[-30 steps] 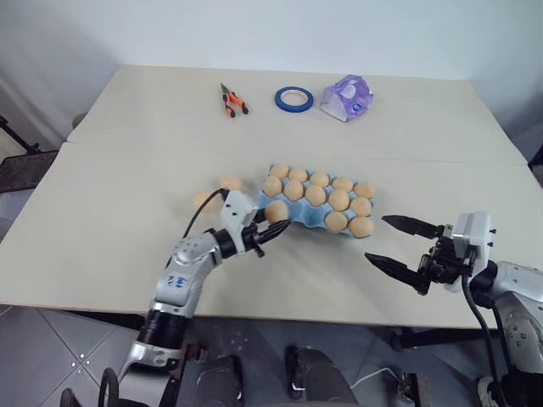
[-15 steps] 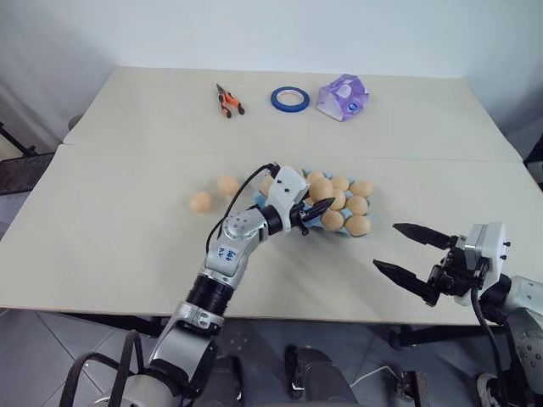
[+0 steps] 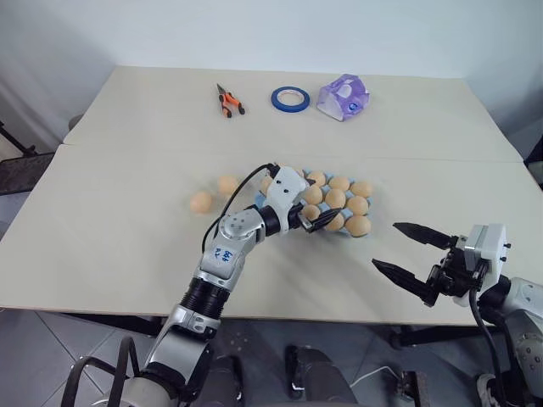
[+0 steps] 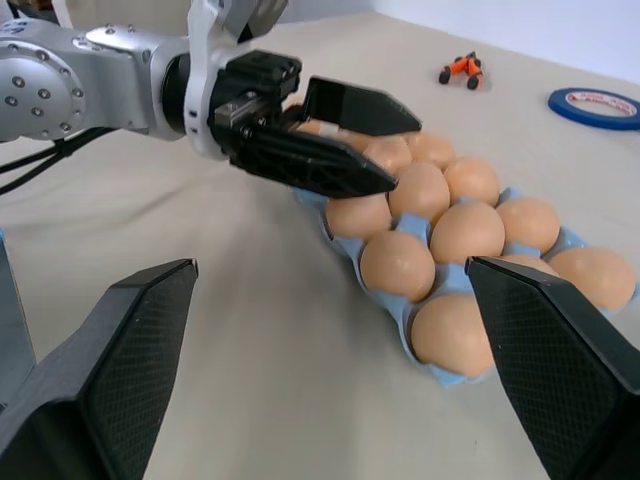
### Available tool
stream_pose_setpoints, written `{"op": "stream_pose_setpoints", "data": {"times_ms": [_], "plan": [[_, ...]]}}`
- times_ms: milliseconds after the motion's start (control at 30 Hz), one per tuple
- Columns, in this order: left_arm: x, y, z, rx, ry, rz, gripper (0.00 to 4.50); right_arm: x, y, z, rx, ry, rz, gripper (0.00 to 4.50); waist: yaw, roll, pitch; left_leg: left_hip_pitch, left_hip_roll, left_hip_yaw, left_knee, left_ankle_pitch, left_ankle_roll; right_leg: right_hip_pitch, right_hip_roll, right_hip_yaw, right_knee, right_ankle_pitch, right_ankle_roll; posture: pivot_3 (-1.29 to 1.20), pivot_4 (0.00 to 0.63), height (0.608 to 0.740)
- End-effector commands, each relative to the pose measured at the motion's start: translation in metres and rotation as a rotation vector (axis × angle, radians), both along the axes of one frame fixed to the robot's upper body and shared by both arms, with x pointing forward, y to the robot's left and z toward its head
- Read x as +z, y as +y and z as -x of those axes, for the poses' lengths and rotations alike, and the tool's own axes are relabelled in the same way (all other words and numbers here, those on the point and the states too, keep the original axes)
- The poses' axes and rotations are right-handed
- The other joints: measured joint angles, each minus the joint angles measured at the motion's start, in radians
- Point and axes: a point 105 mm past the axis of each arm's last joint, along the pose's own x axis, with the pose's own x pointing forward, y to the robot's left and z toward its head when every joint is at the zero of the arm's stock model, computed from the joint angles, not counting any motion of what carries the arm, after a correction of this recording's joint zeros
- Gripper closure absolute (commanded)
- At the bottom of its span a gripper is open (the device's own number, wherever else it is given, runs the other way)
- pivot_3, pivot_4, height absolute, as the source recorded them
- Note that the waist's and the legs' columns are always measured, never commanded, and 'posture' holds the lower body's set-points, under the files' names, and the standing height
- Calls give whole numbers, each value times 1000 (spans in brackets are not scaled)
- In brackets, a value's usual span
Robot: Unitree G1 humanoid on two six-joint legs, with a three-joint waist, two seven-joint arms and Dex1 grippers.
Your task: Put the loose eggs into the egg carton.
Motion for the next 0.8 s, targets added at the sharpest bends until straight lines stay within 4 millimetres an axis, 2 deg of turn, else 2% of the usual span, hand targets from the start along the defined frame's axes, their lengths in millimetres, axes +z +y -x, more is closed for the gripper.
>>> {"op": "stream_pose_setpoints", "data": {"times_ms": [33,167,300,467,567,733,800], "plan": [[17,0,6,-13,-52,28,36,3,1,-1,8,-21,-6,0,1,0,0,0,0,0,0,0,0,0,0,0,0,0,0,0,150,740],[20,12,8,5,-61,30,36,2,1,-2,14,-20,-5,0,0,0,0,0,0,0,0,0,0,0,0,0,0,0,0,0,150,740],[22,39,30,-57,-75,62,36,2,2,-2,18,-19,-7,0,-6,0,0,1,1,0,-2,0,-1,0,0,0,1,0,-1,0,150,740],[5,95,59,-102,-11,35,36,1,0,-2,22,-14,-6,0,-4,1,0,2,2,0,-2,1,-3,0,1,0,3,-2,-3,0,150,740],[6,133,72,-100,-4,34,36,1,-1,-3,28,-12,-5,0,-3,1,0,2,2,0,-1,1,-3,0,0,-1,3,-2,-4,0,150,740],[0,196,77,17,26,-10,36,1,-1,-7,53,-7,0,0,-3,2,0,2,1,1,-1,-1,-6,0,-3,-1,1,-2,-5,0,150,740],[0,217,76,83,27,-7,36,2,0,-10,64,-9,-1,0,-1,2,0,2,1,1,-1,-1,-6,0,-4,0,0,-10,-19,0,150,740]]}}
